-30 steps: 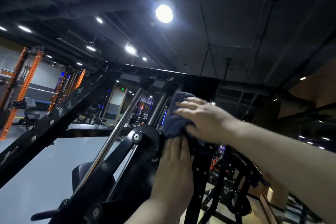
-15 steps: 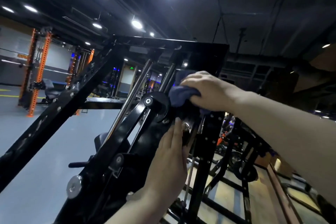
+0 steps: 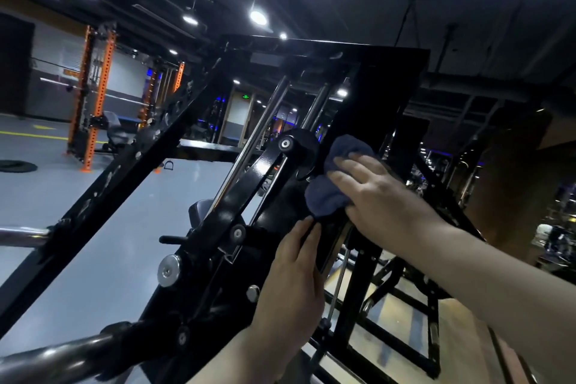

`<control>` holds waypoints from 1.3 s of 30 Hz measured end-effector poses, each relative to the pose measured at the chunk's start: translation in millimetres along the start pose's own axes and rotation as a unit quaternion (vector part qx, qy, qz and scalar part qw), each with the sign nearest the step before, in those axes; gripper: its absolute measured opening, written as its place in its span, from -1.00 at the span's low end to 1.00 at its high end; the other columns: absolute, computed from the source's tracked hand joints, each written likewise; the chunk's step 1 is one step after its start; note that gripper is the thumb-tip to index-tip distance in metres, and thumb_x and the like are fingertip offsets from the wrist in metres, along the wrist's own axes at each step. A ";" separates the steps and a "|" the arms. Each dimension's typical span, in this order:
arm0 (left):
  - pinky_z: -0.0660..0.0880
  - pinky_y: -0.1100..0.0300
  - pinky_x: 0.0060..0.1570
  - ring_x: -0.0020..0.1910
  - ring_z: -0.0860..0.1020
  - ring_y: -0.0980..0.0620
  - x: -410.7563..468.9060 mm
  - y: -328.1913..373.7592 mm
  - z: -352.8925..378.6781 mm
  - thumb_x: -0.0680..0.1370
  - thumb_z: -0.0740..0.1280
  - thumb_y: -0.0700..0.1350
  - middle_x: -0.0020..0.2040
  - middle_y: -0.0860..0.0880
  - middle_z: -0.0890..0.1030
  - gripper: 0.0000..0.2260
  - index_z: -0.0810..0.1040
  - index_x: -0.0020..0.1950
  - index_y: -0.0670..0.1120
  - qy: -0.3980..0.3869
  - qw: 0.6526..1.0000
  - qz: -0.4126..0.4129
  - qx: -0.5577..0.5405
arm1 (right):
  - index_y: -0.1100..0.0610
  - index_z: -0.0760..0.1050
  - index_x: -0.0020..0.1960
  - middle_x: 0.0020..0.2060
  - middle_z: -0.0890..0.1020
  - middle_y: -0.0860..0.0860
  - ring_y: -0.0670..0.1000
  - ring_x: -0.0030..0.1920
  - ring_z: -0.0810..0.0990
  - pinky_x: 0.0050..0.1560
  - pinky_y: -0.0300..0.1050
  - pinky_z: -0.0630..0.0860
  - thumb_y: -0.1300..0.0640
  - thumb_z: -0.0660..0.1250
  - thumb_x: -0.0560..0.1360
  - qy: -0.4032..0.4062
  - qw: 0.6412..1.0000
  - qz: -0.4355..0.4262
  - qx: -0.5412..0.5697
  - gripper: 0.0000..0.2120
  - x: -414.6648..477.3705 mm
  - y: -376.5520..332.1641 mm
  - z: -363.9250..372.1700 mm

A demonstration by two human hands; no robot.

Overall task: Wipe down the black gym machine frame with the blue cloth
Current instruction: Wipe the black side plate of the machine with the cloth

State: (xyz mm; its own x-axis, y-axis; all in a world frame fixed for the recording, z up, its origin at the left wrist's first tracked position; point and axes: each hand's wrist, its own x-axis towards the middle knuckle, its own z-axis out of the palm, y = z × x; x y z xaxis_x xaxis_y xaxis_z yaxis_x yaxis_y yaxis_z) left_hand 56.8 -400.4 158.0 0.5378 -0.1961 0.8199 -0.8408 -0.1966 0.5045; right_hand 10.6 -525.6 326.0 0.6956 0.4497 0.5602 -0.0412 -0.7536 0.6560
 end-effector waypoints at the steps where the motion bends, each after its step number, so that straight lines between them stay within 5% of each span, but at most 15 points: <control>1: 0.23 0.15 0.52 0.59 0.14 0.11 -5.9 -0.3 1.1 0.63 0.14 -0.23 0.59 0.05 0.20 -0.51 0.29 0.58 -0.10 0.005 1.000 -0.005 -0.003 | 0.29 0.62 0.22 0.27 0.61 0.25 0.31 0.32 0.55 0.39 0.22 0.37 0.33 0.56 0.23 -0.006 1.000 0.019 0.019 -0.45 4.7 1.7 1.3; 5: 0.16 0.34 0.50 0.55 0.16 0.21 -26.2 -3.1 -4.4 0.55 0.13 -0.24 0.56 0.10 0.24 -0.46 0.35 0.55 -0.11 0.003 0.999 -0.039 -0.025 | 0.28 0.60 0.18 0.22 0.61 0.25 0.31 0.32 0.53 0.32 0.34 0.48 0.32 0.40 0.32 -0.036 0.998 0.032 0.038 -0.59 12.2 -37.2 11.8; 9: 0.40 0.20 0.36 0.38 0.37 0.14 -47.5 -10.2 -10.0 0.51 0.10 -0.13 0.38 0.11 0.41 -0.55 0.54 0.35 -0.08 0.016 0.996 -0.082 -0.043 | 0.14 0.67 0.08 0.16 0.68 0.12 0.17 0.22 0.64 0.36 0.09 0.42 0.12 0.16 0.33 -0.040 0.991 -0.097 0.085 -0.57 -15.3 -81.5 27.2; 12: 0.37 0.23 0.36 0.36 0.39 0.15 -62.3 -16.8 -11.0 0.43 0.17 -0.25 0.37 0.12 0.43 -0.53 0.56 0.32 -0.07 0.038 0.992 -0.100 -0.062 | 0.08 0.67 0.13 0.21 0.66 0.09 0.15 0.25 0.62 0.40 0.11 0.41 0.05 0.25 0.27 -0.074 0.987 -0.105 0.099 -0.53 0.2 -74.0 26.2; 15: 0.32 0.25 0.41 0.40 0.35 0.18 -65.9 -14.1 -16.3 0.42 0.18 -0.29 0.37 0.11 0.40 -0.51 0.53 0.34 -0.12 0.068 0.986 -0.120 -0.091 | 0.09 0.53 0.39 0.50 0.42 0.15 0.18 0.51 0.36 0.55 0.19 0.14 0.08 0.30 0.41 -0.154 0.983 -0.022 0.094 -0.46 28.5 -76.7 15.8; 18: 0.25 0.24 0.46 0.45 0.29 0.15 -61.8 -2.2 -26.4 0.48 0.15 -0.19 0.40 0.06 0.34 -0.53 0.42 0.40 -0.12 0.137 0.971 -0.157 -0.119 | 0.15 0.37 0.53 0.59 0.25 0.15 0.18 0.60 0.15 0.60 0.17 -0.05 0.02 0.11 0.42 -0.178 0.976 0.019 0.122 -0.32 20.7 -96.4 17.8; 22: 0.19 0.17 0.52 0.50 0.22 0.17 -68.3 1.0 -28.0 0.58 0.10 -0.08 0.50 0.01 0.30 -0.51 0.30 0.53 -0.12 0.129 0.961 -0.200 -0.141 | 0.06 0.17 0.62 0.64 0.12 -0.01 -0.04 0.63 -0.02 0.58 -0.13 -0.20 -0.08 0.04 0.57 -0.249 0.933 0.022 0.261 -0.36 -13.3 -108.6 6.9; 27: 0.25 -0.09 0.51 0.56 0.19 -0.06 -79.9 9.6 -13.6 0.58 0.16 0.28 0.59 -0.11 0.16 -0.29 0.10 0.64 0.00 0.076 0.971 -0.218 -0.061 | -0.17 0.24 0.57 0.56 0.26 -0.22 -0.25 0.56 0.14 0.60 -0.11 0.09 0.16 0.13 0.69 -0.267 0.842 0.040 0.467 -0.51 -34.3 -100.1 1.9; 30: 0.27 -0.13 0.46 0.51 0.24 -0.23 -60.6 9.9 -9.7 0.52 0.16 0.33 0.58 -0.25 0.16 -0.27 0.15 0.63 0.04 0.081 0.971 -0.219 0.052 | -0.06 0.27 0.57 0.58 0.24 -0.19 -0.24 0.57 0.13 0.60 -0.14 0.09 0.25 0.14 0.68 -0.171 0.868 0.034 0.465 -0.50 -48.1 -99.8 13.5; 32: 0.25 -0.17 0.41 0.48 0.27 -0.26 -55.1 9.8 -7.1 0.50 0.10 0.37 0.55 -0.26 0.22 -0.29 0.28 0.57 0.03 0.074 0.962 -0.238 0.106 | 0.03 0.22 0.60 0.62 0.15 -0.16 -0.18 0.60 0.07 0.59 -0.16 0.05 0.14 0.11 0.71 -0.110 0.902 0.062 0.412 -0.54 -53.1 -97.7 24.0; 36: 0.26 -0.08 0.38 0.40 0.35 -0.14 -79.2 1.5 -3.7 0.51 0.13 0.25 0.43 -0.14 0.36 -0.45 0.46 0.41 0.01 0.120 0.955 -0.255 0.097 | 0.15 0.22 0.60 0.62 0.17 -0.02 -0.02 0.63 0.06 0.60 0.05 0.13 -0.11 -0.10 0.68 -0.111 0.964 -0.001 0.242 -0.42 -54.5 -97.2 45.0; 39: 0.29 -0.05 0.38 0.36 0.38 -0.13 -124.1 -5.1 2.3 0.50 0.19 0.18 0.36 -0.12 0.40 -0.52 0.52 0.29 -0.07 0.151 0.946 -0.274 0.080 | 0.22 0.29 0.57 0.60 0.25 0.08 0.07 0.61 0.15 0.57 0.00 0.02 -0.12 -0.07 0.66 -0.100 0.986 -0.038 0.127 -0.38 -58.3 -104.0 57.2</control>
State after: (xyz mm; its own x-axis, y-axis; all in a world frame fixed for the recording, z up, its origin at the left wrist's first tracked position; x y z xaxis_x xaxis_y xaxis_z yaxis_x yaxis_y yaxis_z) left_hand -5.5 -377.3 53.0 0.8272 0.2570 0.4996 -0.4076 -0.3376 0.8485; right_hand 15.4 -500.9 196.2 0.8188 0.4247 0.3862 0.1797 -0.8286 0.5303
